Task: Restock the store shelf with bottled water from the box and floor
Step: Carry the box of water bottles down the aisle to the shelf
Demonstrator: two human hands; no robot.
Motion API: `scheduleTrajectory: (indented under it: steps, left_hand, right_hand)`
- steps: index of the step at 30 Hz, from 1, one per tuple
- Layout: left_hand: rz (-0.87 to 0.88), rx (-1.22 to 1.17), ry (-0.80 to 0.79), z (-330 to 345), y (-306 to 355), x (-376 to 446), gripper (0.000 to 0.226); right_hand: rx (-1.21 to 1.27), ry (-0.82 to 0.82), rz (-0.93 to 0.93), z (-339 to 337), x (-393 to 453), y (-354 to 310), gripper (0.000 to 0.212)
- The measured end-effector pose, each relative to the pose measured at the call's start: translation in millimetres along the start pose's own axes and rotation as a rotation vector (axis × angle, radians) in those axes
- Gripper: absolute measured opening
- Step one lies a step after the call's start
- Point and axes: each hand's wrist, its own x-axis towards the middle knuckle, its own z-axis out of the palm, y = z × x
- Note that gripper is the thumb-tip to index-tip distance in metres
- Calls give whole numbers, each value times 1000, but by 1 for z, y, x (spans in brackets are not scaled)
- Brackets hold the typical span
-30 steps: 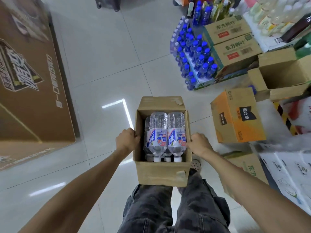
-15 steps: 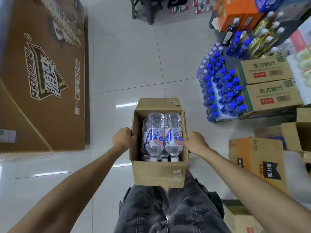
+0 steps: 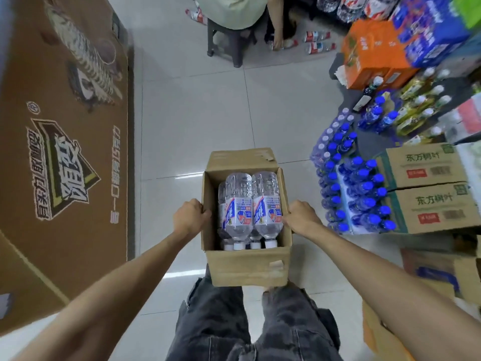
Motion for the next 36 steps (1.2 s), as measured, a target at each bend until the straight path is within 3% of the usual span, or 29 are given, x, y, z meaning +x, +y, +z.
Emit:
scheduleTrajectory:
  steps: [7, 14, 28, 36]
  left_hand:
    - [51, 27, -15, -89, 20, 112, 28]
    - [16, 63, -6, -151, 37, 229, 21]
    - [-108, -60, -34, -276, 54, 460, 25]
    - [-36, -19, -49, -384, 57, 623, 21]
  right_hand:
    - [60, 10, 27, -43, 78, -88, 34]
    - [67, -47, 15, -96, 177, -174, 18]
    - [-48, -86, 5, -195, 385, -362, 29]
    - [63, -77, 81, -233, 492, -492, 31]
